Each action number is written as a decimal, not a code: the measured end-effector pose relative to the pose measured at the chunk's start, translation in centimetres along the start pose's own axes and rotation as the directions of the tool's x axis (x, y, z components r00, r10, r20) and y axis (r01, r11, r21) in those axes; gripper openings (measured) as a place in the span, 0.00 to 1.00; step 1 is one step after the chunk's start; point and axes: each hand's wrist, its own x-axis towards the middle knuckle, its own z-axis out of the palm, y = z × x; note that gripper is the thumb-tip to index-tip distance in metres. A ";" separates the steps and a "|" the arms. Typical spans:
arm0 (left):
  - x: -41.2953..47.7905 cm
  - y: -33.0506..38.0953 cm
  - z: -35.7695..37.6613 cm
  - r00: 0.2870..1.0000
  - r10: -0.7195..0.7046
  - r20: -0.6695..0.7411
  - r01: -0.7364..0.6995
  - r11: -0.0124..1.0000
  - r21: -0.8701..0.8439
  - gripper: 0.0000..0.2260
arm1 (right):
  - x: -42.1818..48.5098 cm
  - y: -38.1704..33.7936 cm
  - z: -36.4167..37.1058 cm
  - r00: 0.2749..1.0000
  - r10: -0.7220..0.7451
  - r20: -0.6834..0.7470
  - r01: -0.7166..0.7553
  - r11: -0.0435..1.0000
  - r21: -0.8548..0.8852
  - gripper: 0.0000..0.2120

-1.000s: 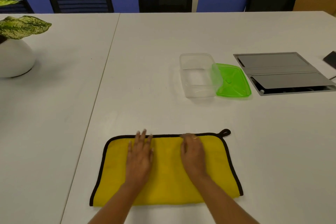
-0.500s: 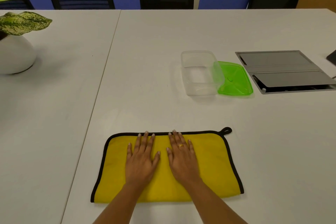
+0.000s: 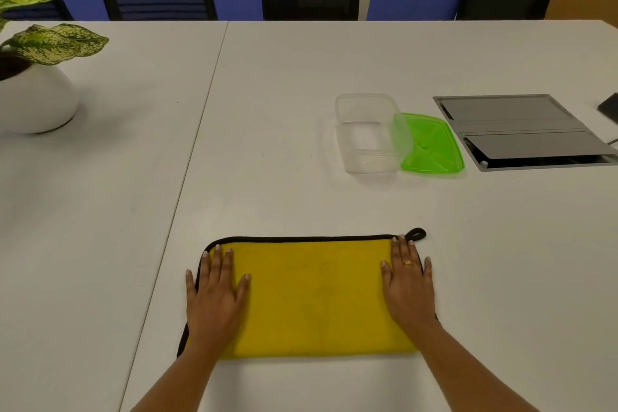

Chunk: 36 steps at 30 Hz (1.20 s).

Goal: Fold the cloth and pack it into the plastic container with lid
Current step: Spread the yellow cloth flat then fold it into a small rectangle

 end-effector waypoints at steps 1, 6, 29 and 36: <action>0.0 0.6 0.2 1.000 0.000 -0.021 0.000 1.000 -0.005 0.46 | -0.2 -0.7 0.0 1.000 0.024 -0.007 -0.024 1.000 -0.016 0.44; -1.8 6.5 1.1 0.991 0.122 0.046 -0.119 0.991 -0.065 0.32 | -3.6 -7.4 0.9 0.995 -0.070 -0.074 0.075 0.995 0.066 0.30; -5.5 0.9 2.1 0.997 0.075 -0.015 -0.074 0.997 0.030 0.30 | -6.5 -2.4 1.2 0.991 -0.115 0.061 0.115 0.993 0.004 0.29; -6.2 -2.2 1.0 0.998 -0.016 -0.058 0.017 1.000 0.002 0.41 | -6.6 2.3 -0.3 0.999 0.007 0.048 -0.008 1.000 0.022 0.35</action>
